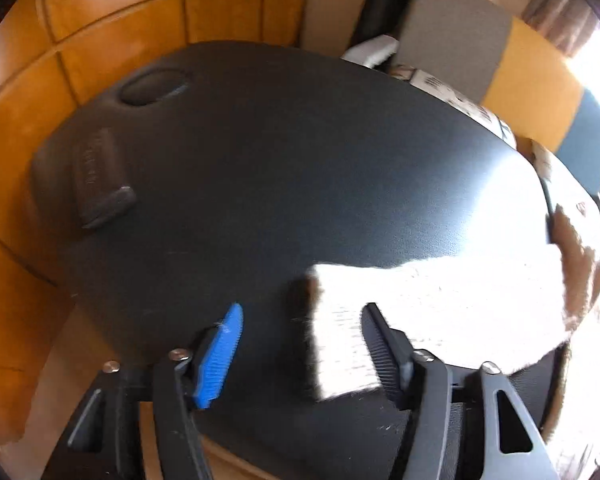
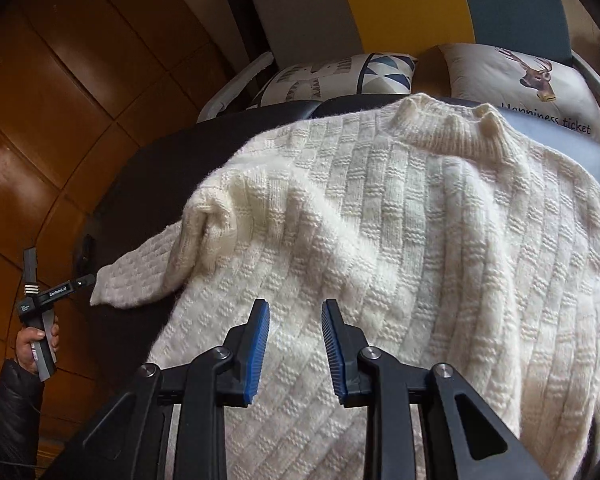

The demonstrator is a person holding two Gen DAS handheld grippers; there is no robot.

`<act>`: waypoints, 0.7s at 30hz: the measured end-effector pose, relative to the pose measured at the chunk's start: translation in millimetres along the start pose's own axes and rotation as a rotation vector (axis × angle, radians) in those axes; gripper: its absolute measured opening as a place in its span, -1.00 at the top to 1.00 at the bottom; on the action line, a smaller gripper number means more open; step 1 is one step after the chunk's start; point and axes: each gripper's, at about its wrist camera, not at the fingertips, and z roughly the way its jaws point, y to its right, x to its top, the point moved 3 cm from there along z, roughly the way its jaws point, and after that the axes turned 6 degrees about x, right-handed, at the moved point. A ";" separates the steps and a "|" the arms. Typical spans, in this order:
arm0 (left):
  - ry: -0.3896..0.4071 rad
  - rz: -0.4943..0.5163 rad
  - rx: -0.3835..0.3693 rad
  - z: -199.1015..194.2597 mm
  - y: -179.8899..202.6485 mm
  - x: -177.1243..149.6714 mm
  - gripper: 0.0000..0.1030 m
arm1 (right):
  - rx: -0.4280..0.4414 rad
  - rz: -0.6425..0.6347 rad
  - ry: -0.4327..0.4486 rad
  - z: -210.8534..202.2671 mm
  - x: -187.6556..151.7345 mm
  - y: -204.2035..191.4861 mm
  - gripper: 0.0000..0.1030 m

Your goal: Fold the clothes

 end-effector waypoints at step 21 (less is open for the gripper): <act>0.223 -0.072 -0.009 -35.7 20.5 71.5 0.80 | -0.207 0.004 0.013 55.7 96.9 67.3 0.47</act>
